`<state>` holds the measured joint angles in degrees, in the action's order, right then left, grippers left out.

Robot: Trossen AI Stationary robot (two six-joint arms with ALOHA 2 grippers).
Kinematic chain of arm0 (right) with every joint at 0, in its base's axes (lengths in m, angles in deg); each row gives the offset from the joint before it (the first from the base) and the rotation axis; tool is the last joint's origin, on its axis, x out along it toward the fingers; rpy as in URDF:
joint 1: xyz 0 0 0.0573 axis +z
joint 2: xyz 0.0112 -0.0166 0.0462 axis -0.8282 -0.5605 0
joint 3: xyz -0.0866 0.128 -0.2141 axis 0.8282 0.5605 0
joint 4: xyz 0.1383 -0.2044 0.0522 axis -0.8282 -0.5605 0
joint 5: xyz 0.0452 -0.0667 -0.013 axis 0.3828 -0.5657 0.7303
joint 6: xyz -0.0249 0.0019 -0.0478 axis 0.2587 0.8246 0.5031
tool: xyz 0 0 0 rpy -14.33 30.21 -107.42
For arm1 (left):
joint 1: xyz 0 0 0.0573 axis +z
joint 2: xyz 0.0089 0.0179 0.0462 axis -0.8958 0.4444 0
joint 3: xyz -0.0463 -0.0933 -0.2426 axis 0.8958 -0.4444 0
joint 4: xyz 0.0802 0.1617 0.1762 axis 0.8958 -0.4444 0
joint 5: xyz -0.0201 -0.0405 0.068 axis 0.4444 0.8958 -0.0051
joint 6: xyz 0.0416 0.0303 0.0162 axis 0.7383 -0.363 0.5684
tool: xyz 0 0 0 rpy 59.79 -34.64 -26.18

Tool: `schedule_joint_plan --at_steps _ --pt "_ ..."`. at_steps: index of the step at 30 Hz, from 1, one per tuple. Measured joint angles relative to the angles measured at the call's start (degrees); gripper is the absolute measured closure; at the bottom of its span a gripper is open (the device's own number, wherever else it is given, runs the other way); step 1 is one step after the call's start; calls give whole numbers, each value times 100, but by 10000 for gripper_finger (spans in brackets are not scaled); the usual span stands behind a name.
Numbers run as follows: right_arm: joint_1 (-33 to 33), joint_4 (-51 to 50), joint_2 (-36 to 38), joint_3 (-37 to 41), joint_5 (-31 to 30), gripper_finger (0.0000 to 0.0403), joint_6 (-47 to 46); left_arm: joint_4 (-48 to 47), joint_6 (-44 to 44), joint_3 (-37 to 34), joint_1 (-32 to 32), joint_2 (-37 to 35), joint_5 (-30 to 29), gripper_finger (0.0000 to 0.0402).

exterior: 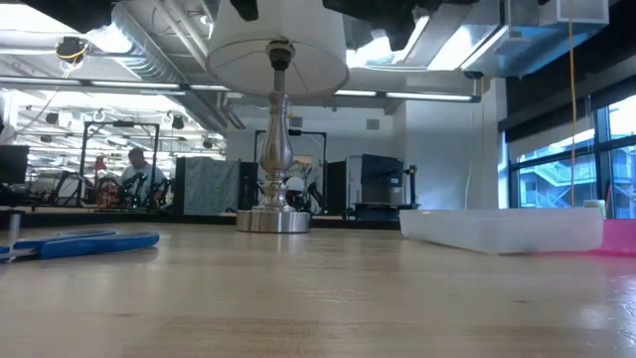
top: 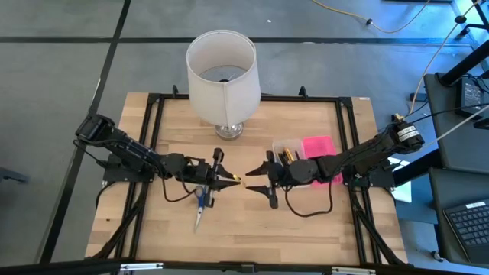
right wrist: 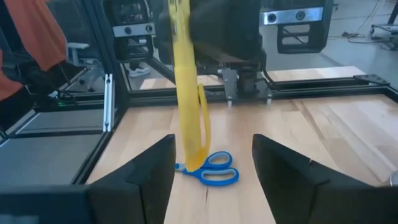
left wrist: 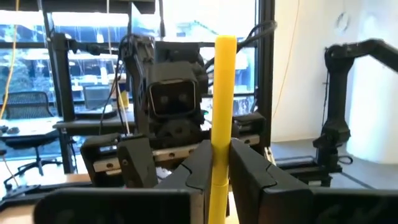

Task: Pick & place school supplies into a supply box
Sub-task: Put the yellow pen into the supply box

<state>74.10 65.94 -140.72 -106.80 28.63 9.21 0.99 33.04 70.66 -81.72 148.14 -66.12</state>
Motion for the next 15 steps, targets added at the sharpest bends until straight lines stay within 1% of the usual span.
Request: schedule_joint_plan --at_steps 10,13,15 --pt "-8 180 -17 0 46 186 -11 100 14 0 0 0 -2 368" --pt "-8 443 -175 0 58 186 2 98 15 0 0 0 -2 368" --pt "-11 597 -272 0 173 186 11 95 15 0 0 0 -2 368"
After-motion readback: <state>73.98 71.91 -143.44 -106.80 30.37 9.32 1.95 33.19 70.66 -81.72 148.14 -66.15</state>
